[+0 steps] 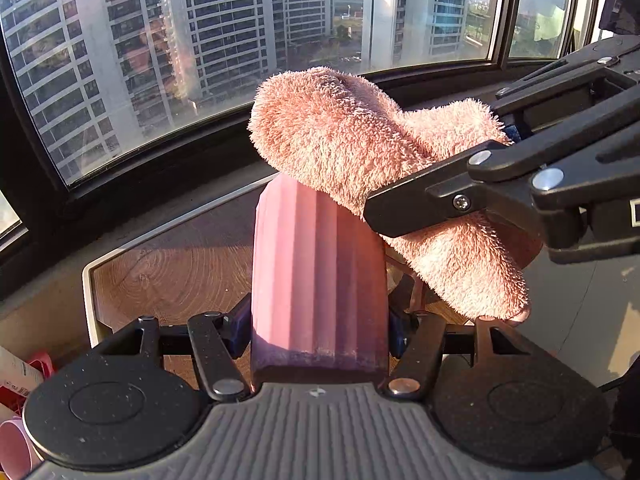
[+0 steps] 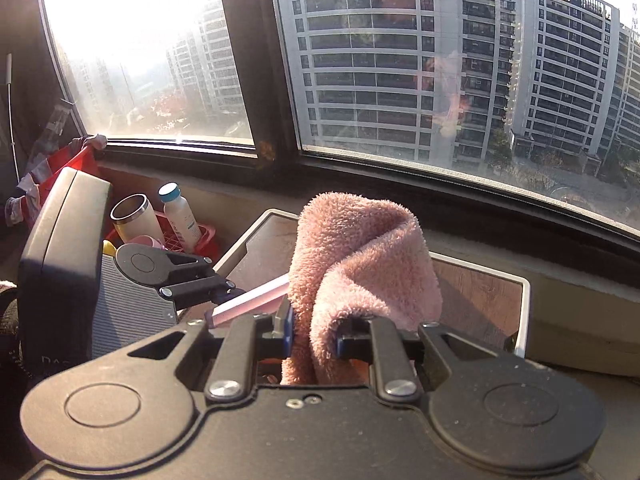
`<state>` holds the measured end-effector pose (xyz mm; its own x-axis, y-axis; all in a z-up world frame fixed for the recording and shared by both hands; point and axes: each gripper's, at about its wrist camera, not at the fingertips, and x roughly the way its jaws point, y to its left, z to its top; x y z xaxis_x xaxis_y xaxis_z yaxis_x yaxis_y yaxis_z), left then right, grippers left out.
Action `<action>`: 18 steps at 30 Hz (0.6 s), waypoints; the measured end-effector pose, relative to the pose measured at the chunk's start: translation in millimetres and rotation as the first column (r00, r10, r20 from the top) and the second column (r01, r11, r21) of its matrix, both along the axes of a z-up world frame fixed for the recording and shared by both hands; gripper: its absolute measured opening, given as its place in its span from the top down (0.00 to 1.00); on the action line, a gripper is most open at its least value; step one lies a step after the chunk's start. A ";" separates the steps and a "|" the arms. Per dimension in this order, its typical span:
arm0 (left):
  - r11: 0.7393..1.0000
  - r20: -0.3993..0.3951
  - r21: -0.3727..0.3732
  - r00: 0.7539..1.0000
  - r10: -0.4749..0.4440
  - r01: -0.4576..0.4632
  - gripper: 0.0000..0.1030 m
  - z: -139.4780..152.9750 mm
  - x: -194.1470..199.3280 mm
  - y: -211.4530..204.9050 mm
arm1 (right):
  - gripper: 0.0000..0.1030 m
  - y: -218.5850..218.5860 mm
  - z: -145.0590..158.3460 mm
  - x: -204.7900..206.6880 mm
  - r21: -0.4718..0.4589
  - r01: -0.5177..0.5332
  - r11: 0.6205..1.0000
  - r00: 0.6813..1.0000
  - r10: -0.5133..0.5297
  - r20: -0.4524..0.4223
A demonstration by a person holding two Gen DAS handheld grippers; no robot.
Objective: Clean container
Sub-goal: 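Wipe the cup's outer wall again with the towel in the right tool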
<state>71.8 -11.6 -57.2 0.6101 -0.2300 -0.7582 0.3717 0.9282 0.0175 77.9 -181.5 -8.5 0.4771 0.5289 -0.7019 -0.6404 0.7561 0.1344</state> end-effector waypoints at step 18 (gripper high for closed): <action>0.999 0.011 -0.028 1.000 -0.018 0.018 0.40 2.6 -2.6 2.3 | 0.83 -2.6 -7.9 16.1 -0.043 0.079 0.996 0.997 -0.079 0.005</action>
<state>69.3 -9.2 -54.6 0.6138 -0.2623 -0.7446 0.3884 0.9215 -0.0045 93.9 -184.1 -16.5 0.5184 0.4588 -0.7216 -0.5785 0.8096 0.0993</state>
